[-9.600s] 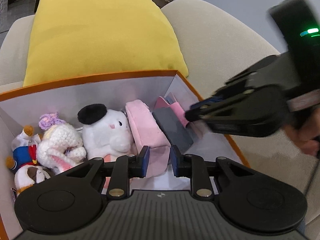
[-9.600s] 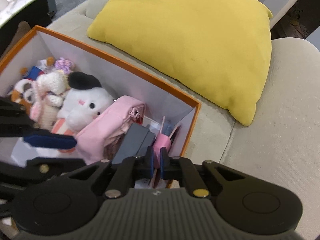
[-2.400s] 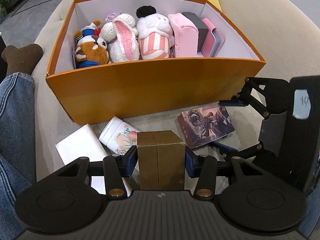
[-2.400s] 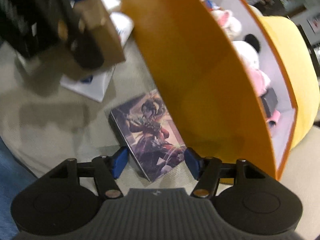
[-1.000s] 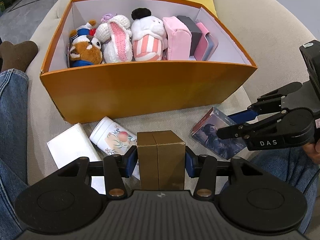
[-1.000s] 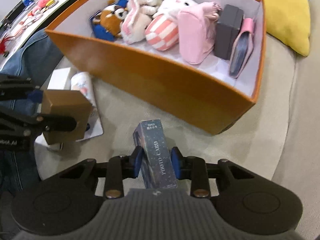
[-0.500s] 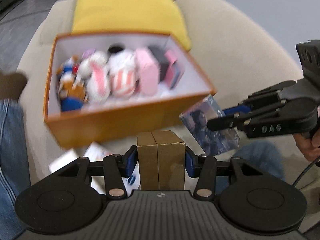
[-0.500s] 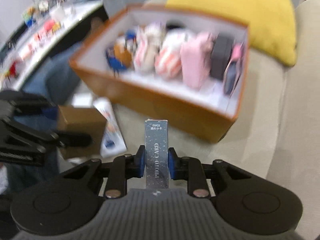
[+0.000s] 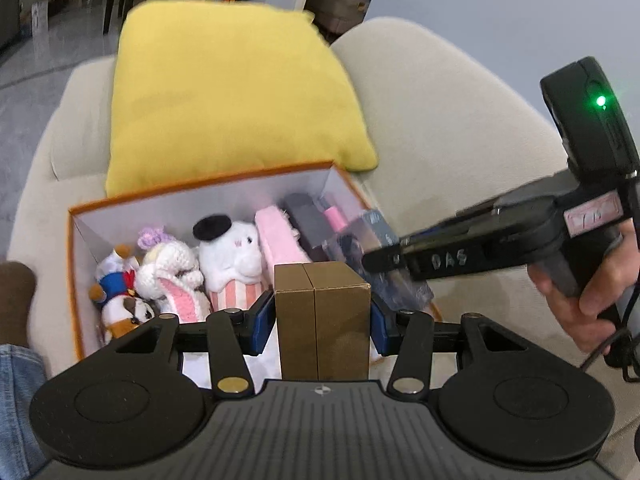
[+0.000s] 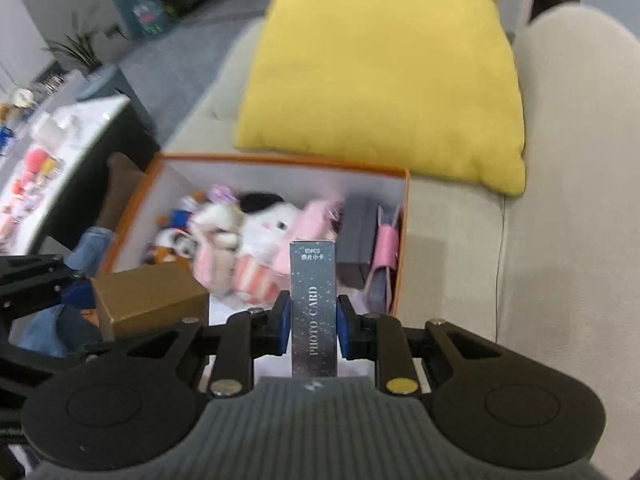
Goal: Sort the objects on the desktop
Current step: 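Carry the PHOTO CARD box over the orange box while the left gripper carries the brown box, then lower the PHOTO CARD box into the box and open the right gripper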
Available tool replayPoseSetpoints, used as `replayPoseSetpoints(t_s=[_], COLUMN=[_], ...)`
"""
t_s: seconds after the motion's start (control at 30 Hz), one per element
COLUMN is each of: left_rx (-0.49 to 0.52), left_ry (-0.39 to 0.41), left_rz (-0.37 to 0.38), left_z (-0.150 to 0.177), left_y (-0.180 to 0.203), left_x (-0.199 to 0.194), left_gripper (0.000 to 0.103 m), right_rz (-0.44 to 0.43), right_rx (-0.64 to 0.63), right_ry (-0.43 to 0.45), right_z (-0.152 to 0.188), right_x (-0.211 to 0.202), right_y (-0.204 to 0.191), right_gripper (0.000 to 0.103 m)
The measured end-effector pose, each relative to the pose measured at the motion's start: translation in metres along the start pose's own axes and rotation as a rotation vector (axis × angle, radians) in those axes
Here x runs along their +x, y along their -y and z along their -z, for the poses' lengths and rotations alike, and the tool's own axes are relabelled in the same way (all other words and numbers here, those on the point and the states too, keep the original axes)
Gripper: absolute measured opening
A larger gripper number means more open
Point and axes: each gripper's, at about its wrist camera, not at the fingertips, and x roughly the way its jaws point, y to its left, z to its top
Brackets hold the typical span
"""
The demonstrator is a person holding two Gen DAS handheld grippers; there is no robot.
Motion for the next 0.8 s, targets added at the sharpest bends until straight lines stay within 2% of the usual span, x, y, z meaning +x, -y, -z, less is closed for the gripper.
replayPoseSetpoints(t_s=[0.1,0.23,0.47,0.57,0.7,0.8], left_rx=[-0.024,-0.033,-0.033,-0.035,-0.04,-0.037], left_ry=[-0.038,-0.063,-0.083,-0.085,-0.085,-0.086], left_rz=[0.016,0.036,0.066,0.08,0.085,0.088], left_z=[0.003,0.006,0.01,0.012,0.012,0.013], left_y=[-0.015,-0.029,-0.039,-0.042,-0.047,-0.047], left_x=[0.02,0.038,0.053,0.055,0.057,0.059], left_gripper=[0.055,0.055,0.055,0.055,0.055,0.055], right_rz=[0.035,0.082,0.157,0.195,0.222,0.208], right_rx=[0.016,0.056,0.117,0.096,0.087,0.086], right_ry=[-0.088,-0.142,-0.142,-0.165,-0.172,-0.174], right_z=[0.002,0.004,-0.006,-0.009,-0.015,-0.017], right_x=[0.031,0.053,0.07,0.076,0.082,0.08], right_y=[0.002,0.007,0.001,-0.007,-0.009,-0.007], right_gripper=[0.024,0.024,0.024,0.024,0.018,0.019])
